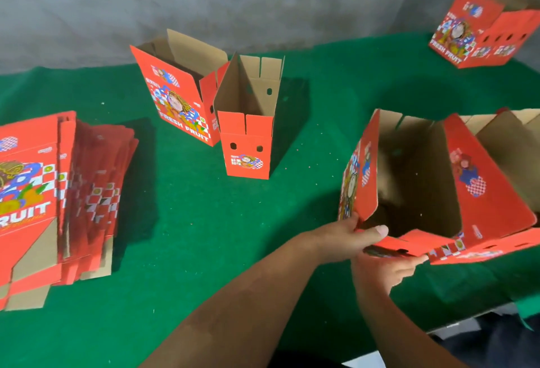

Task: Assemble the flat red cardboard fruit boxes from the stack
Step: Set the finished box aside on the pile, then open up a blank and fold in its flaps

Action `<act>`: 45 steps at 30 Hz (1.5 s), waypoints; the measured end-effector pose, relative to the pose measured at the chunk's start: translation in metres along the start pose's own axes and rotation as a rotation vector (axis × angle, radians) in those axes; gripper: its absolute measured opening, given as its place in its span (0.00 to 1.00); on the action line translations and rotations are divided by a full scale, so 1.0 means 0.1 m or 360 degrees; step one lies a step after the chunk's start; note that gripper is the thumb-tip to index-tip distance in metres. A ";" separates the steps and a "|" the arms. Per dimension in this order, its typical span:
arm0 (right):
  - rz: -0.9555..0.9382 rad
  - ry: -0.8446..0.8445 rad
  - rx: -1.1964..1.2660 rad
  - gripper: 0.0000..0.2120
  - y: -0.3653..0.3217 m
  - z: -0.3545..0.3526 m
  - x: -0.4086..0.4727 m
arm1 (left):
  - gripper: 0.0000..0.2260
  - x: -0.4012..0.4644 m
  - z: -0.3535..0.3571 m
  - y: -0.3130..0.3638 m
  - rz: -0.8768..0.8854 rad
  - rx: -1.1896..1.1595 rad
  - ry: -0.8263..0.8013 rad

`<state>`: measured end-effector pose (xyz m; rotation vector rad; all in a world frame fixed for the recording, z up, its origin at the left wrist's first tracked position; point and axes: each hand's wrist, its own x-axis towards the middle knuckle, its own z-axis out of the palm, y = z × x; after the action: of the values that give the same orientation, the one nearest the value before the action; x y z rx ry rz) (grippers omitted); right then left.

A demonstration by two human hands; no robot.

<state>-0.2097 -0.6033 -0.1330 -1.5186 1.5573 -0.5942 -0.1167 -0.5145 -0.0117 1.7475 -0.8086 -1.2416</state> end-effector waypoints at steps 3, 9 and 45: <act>-0.0036 -0.0010 0.0096 0.67 -0.13 -0.08 0.14 | 0.24 -0.04 0.09 -0.09 0.0011 0.0178 0.0079; -0.0018 0.0025 -0.0079 0.76 -0.21 -0.44 0.74 | 0.26 -0.23 -0.05 -0.52 -0.0090 0.0312 0.0263; -0.0235 -0.2027 -0.0370 0.21 -1.55 2.04 -3.42 | 0.34 -3.64 -2.81 -2.48 -0.1231 0.0959 0.1980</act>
<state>0.0071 -0.2505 -0.0275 -1.6362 0.5174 0.4800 0.0486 -0.0193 -0.0315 2.9023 0.3309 -0.0434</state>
